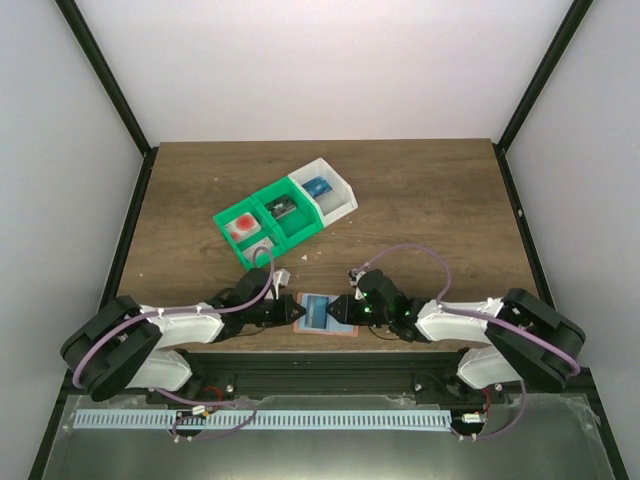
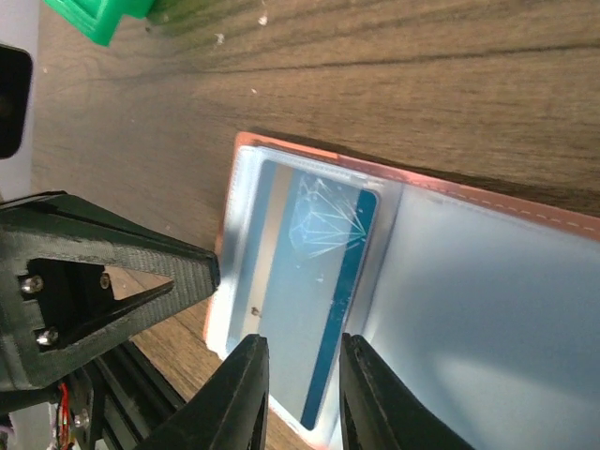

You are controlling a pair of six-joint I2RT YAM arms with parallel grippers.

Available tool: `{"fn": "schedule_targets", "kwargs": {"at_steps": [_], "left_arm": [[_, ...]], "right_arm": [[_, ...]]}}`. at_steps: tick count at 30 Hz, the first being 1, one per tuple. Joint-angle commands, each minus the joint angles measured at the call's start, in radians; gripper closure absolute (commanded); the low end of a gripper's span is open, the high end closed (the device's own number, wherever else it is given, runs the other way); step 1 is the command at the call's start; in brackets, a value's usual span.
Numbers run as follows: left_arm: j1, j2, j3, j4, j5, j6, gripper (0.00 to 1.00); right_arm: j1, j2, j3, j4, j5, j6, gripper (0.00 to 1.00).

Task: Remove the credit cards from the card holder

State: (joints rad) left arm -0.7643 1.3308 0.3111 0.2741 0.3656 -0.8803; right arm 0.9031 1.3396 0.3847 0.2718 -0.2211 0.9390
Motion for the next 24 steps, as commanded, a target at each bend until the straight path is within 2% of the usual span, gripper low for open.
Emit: {"fn": "schedule_targets", "kwargs": {"at_steps": [1,15,24], "left_arm": [[0.004,0.022,-0.004,-0.019,-0.011,0.04,1.0],[0.005,0.098,-0.054,0.074,0.027,0.042,1.0],[0.004,0.094,-0.053,0.035,-0.004,0.054,1.0]], "right_arm": [[0.005,0.052,0.037,0.054,-0.019,0.001,0.77],[0.005,0.165,0.015,0.157,-0.032,0.025,0.81],[0.005,0.134,-0.013,0.175,-0.022,0.029,0.92]]}}
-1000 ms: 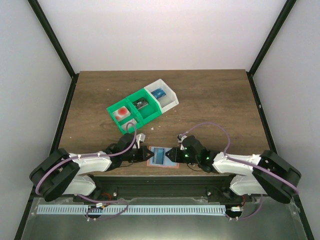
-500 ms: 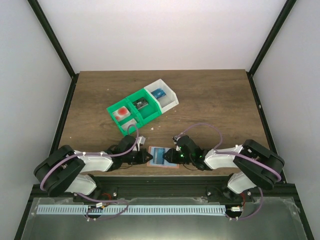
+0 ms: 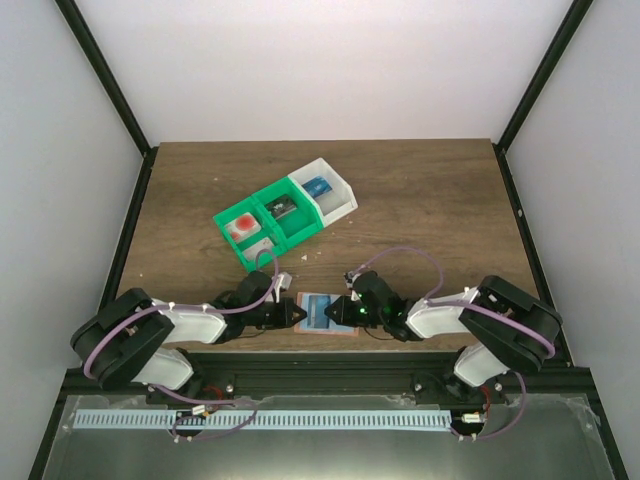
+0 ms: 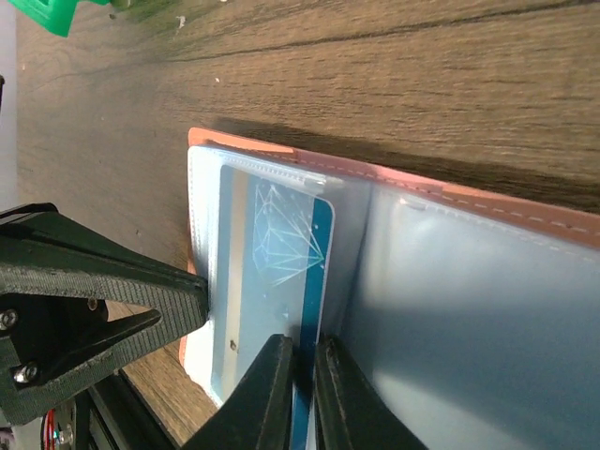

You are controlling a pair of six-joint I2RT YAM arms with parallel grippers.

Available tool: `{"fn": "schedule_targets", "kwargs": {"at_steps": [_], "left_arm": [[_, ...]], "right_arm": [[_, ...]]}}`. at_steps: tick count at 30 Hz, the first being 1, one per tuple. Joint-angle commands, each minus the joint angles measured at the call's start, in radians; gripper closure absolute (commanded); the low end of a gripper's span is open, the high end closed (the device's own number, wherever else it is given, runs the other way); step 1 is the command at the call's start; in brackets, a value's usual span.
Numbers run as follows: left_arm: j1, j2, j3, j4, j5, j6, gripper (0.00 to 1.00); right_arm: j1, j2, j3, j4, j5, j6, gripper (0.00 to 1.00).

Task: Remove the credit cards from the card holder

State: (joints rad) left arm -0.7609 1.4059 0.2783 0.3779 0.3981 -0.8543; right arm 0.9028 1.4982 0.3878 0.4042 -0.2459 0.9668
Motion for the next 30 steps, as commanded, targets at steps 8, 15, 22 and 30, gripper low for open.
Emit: {"fn": "schedule_targets", "kwargs": {"at_steps": [8,15,22,30], "left_arm": [[-0.001,0.045,-0.019,-0.071,-0.041,0.034,1.0],[-0.001,0.044,-0.016,-0.081,-0.051,0.034,1.0],[0.0,0.051,-0.016,-0.082,-0.061,0.033,1.0],[-0.001,0.068,-0.013,-0.076,-0.061,0.032,1.0]], "right_arm": [[0.004,-0.046,-0.043,0.087,-0.042,0.005,0.9],[-0.006,-0.057,-0.065,0.102,-0.048,0.013,0.94],[-0.026,-0.102,-0.102,0.098,-0.046,0.016,0.93],[-0.05,-0.126,-0.118,0.094,-0.061,0.005,0.99]]}}
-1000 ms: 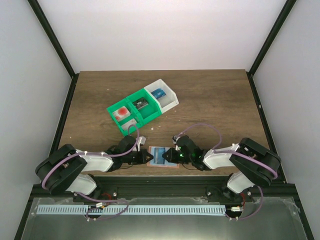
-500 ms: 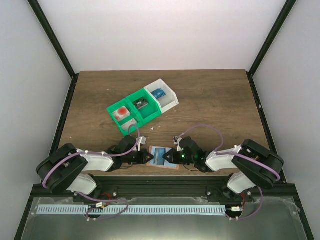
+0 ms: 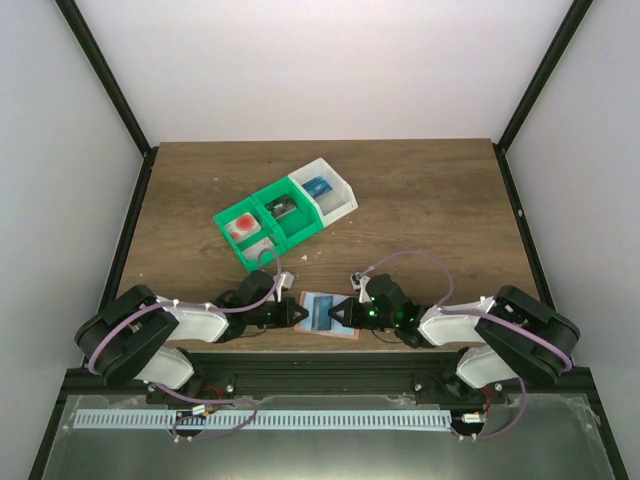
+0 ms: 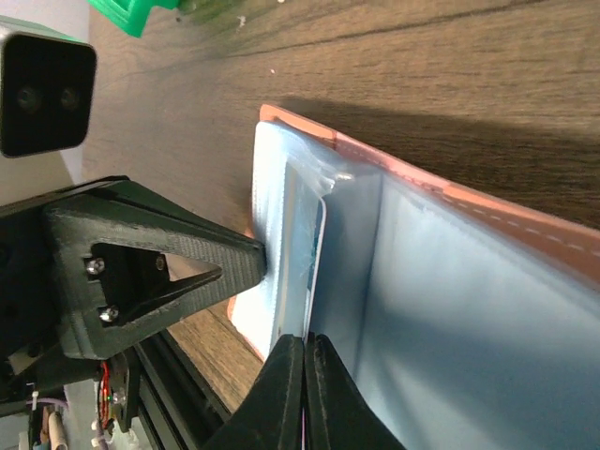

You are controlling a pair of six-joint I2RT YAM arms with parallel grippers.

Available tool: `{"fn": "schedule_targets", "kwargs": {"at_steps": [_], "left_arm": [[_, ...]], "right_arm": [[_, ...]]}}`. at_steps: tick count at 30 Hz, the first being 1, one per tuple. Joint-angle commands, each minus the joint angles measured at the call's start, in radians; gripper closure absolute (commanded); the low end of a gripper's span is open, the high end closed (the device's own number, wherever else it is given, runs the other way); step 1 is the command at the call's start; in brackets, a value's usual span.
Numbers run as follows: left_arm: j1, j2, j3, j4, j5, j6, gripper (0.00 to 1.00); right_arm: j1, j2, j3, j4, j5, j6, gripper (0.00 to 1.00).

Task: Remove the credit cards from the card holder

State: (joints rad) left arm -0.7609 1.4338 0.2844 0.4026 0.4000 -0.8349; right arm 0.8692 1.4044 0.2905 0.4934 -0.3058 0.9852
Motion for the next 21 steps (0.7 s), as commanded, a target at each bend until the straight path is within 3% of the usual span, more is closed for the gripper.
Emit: {"fn": "schedule_targets", "kwargs": {"at_steps": [1,15,21], "left_arm": [[-0.001,0.04,-0.02,-0.099,-0.063,0.012,1.0],[0.0,0.086,-0.023,-0.047,-0.044,-0.004,1.0],[0.0,0.074,-0.021,-0.046,-0.029,-0.009,1.0]], "right_arm": [[-0.022,-0.045,-0.025,-0.004,0.002,-0.015,0.99],[-0.061,-0.277,-0.037,-0.249,0.117,-0.062,1.0],[-0.065,-0.25,-0.045,-0.175,0.044,-0.025,1.0]]}}
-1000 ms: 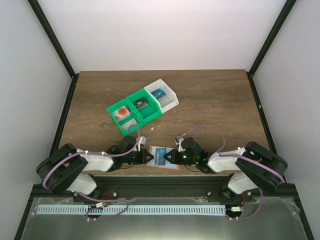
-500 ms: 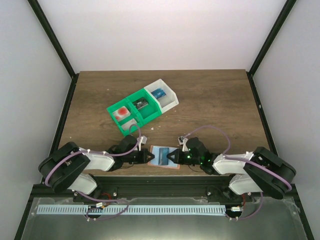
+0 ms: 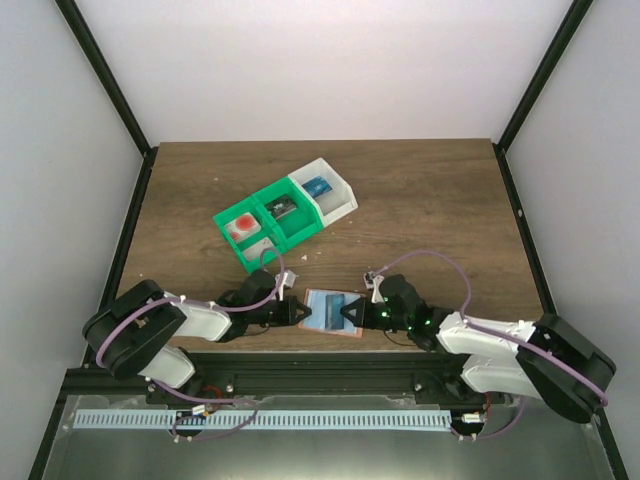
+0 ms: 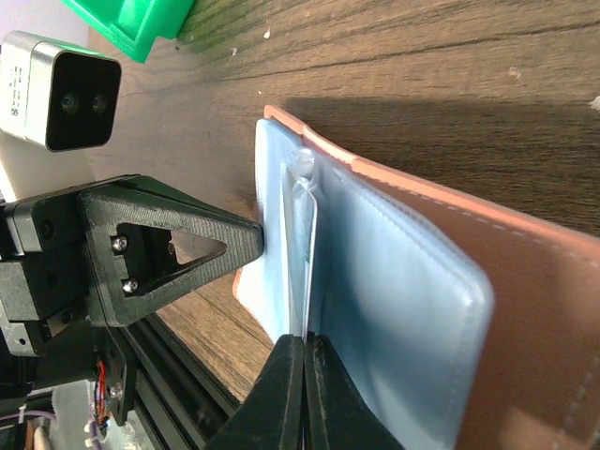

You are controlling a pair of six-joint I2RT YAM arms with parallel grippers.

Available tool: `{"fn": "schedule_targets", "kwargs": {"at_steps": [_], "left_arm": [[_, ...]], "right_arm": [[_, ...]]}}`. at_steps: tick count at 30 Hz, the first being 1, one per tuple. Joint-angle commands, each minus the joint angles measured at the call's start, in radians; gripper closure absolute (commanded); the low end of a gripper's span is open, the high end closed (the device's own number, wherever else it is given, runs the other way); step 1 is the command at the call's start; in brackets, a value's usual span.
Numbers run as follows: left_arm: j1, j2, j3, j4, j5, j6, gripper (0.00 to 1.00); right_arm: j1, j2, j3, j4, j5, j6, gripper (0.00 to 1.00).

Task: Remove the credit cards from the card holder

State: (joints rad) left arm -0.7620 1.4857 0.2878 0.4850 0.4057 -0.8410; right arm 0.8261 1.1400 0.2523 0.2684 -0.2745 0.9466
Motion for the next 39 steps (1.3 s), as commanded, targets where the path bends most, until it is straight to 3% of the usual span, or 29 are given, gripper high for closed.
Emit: {"fn": "schedule_targets", "kwargs": {"at_steps": [1,6,9,15,20,26,34,39], "left_arm": [[0.001,0.017,-0.024,-0.127,-0.032,-0.006,1.0],[0.001,0.01,-0.025,-0.129,-0.035,-0.01,1.0],[0.0,0.018,-0.031,-0.121,-0.028,-0.012,1.0],[0.0,0.013,-0.035,-0.118,-0.027,-0.015,1.0],[-0.002,0.018,-0.042,-0.101,-0.024,-0.024,1.0],[-0.012,0.021,-0.053,-0.082,-0.024,-0.036,1.0],[-0.019,0.021,-0.052,-0.076,-0.022,-0.04,1.0],[-0.02,0.024,-0.054,-0.075,-0.024,-0.038,1.0]], "right_arm": [[-0.022,0.029,-0.012,0.084,-0.008,0.029,1.0],[-0.025,0.144,-0.006,0.211,-0.082,0.082,0.92],[-0.029,0.192,0.002,0.248,-0.106,0.085,0.99],[-0.033,0.202,-0.015,0.282,-0.099,0.097,0.99],[-0.033,0.219,0.006,0.256,-0.081,0.098,0.84],[-0.033,0.26,0.007,0.268,-0.049,0.116,0.83],[-0.033,0.362,0.007,0.402,-0.126,0.13,0.84],[-0.033,0.383,-0.001,0.437,-0.133,0.134,0.89]]}}
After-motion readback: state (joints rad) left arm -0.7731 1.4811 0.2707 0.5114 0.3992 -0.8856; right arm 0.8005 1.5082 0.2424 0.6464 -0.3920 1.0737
